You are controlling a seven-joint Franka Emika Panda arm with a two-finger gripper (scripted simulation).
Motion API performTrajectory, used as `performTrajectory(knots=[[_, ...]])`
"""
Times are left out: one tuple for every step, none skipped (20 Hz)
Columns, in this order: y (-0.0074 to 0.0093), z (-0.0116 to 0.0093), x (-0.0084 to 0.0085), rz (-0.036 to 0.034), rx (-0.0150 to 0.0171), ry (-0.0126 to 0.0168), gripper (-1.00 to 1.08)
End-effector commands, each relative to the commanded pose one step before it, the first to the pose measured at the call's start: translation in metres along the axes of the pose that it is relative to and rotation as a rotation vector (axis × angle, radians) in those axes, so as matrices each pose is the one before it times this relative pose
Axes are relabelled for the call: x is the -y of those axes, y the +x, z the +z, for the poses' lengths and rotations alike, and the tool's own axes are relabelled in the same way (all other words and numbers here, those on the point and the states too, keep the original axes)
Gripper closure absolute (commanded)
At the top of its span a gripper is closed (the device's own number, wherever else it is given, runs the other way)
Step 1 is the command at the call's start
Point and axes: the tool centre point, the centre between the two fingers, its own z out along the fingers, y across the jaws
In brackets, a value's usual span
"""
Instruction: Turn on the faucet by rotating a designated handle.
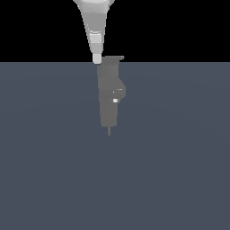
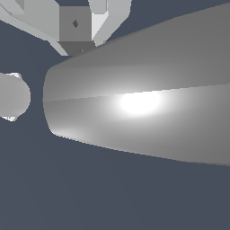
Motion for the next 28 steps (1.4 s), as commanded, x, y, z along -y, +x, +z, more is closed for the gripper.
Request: performTrajectory(knots=[[0.03514,-0.00276,0.00123,0.037,0.00527,0.01249,1.08],[0.00648,-0.00022,-0.00019,0.00049,0.00022,0.00044,1.08],[0.00644,-0.00022,-0.00018,0.00049,0.00022,0.00044,1.08],[0.0065,-0.00029,-0.00025,0.00068,0.00031,0.00062,1.08],[0.00634,-0.00023,-0.00015,0.00048,0.00022,0.00044,1.08],[0.00639,-0.00029,-0.00022,0.00067,0.00032,0.00063,1.08],[0.00594,-0.00008,0.0001,0.0,0.0,0.0,1.08],[0.0,0.0,0.0,0.0,0.0,0.0,1.08],[-0.01996,0.00372,-0.00036,-0.02748,-0.00406,-0.00975,1.08],[0.00274,-0.0001,0.00211,0.00064,0.00006,0.00026,1.08],[0.00282,-0.00013,0.00203,0.0009,0.00009,0.00036,1.08],[0.00269,-0.0001,0.00207,0.00064,0.00007,0.00026,1.08],[0.00277,-0.00013,0.00199,0.0009,0.00009,0.00036,1.08],[0.00264,-0.0001,0.00203,0.00064,0.00007,0.00025,1.08],[0.00273,-0.00013,0.00194,0.0009,0.0001,0.00036,1.08],[0.0026,-0.0001,0.00199,0.00064,0.00007,0.00025,1.08],[0.00257,-0.0001,0.00197,0.00064,0.00007,0.00025,1.08],[0.00267,-0.00013,0.00189,0.0009,0.00011,0.00036,1.08],[0.00253,-0.0001,0.00193,0.00064,0.00008,0.00025,1.08],[0.00251,-0.0001,0.00191,0.00064,0.00008,0.00025,1.08],[0.00261,-0.00013,0.00183,0.0009,0.00011,0.00036,1.08],[0.00247,-0.0001,0.00188,0.00064,0.00008,0.00025,1.08],[0.00245,-0.0001,0.00186,0.00064,0.00008,0.00025,1.08],[0.00244,-0.0001,0.00185,0.00064,0.00009,0.00025,1.08],[0.00254,-0.00013,0.00176,0.0009,0.00012,0.00035,1.08],[0.0024,-0.0001,0.00182,0.00064,0.00009,0.00025,1.08],[0.00238,-0.00009,0.0018,0.00064,0.00009,0.00025,1.08],[0.00237,-0.00009,0.00179,0.00064,0.00009,0.00025,1.08]])
